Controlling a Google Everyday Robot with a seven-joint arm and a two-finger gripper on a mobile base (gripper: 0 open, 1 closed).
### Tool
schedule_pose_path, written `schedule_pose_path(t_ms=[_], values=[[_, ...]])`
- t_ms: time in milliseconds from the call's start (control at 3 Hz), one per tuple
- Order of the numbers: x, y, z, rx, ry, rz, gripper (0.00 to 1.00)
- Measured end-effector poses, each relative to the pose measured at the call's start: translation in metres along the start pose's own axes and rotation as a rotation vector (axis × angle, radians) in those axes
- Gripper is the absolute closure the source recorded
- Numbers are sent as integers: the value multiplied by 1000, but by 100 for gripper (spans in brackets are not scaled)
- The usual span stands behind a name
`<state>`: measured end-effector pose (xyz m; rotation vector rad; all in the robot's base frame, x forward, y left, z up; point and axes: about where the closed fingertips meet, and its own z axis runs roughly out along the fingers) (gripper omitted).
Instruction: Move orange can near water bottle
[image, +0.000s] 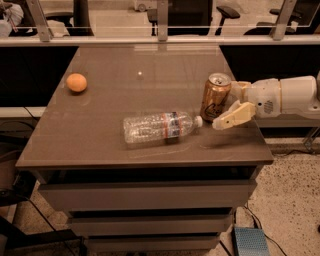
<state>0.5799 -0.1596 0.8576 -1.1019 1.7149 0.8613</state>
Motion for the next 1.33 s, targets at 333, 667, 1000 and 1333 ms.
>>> schedule_pose_path(t_ms=[333,667,1000,1333], values=[[2,15,-19,31,11,4,0],[4,24,-61,143,14,-3,0],[7,27,-113,304,-1,7,0],[7,27,-113,303,-1,7,0]])
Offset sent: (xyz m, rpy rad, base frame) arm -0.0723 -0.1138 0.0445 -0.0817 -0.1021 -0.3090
